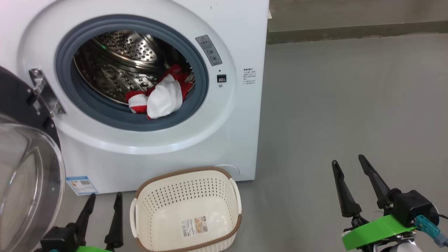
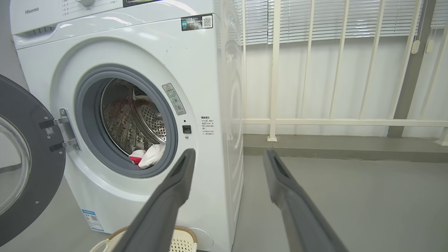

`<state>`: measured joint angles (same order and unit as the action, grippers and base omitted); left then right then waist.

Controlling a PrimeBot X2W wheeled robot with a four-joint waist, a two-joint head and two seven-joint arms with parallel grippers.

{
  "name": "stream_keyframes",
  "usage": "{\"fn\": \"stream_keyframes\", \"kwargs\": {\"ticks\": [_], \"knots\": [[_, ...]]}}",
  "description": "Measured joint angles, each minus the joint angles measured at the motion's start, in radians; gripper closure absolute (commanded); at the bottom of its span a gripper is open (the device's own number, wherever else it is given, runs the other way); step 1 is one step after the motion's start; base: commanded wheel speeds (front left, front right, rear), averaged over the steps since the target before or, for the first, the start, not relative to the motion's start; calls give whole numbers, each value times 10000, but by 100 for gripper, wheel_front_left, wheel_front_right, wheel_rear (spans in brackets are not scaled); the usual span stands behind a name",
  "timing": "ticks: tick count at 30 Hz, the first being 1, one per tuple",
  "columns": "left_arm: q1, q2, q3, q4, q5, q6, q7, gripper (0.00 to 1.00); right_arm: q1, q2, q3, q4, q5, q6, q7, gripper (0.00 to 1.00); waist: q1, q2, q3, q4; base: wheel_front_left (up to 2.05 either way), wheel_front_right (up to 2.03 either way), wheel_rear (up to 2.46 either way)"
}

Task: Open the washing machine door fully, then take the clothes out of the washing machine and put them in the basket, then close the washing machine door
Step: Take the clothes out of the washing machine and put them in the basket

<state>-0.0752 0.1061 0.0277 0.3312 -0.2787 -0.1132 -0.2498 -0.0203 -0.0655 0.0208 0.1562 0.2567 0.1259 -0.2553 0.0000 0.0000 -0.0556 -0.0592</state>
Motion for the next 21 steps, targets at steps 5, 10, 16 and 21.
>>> {"fn": "stream_keyframes", "kwargs": {"ticks": [5,10,16,21], "knots": [[-4,-63,125,-92,128,88,0,0,0,-21,48,27,42,0,0,0,0,0,-13,8,196,-196,0],[-4,-117,153,-73,169,86,0,0,-1,-21,165,29,59,0,0,0,0,0,-24,2,138,-138,0],[-4,-232,159,-31,173,82,0,0,-1,-36,180,38,59,0,0,0,1,0,-20,1,63,-63,0],[-4,-242,163,-8,199,71,2,0,-1,-48,184,35,59,0,0,0,0,0,-43,1,3,-3,0]]}}
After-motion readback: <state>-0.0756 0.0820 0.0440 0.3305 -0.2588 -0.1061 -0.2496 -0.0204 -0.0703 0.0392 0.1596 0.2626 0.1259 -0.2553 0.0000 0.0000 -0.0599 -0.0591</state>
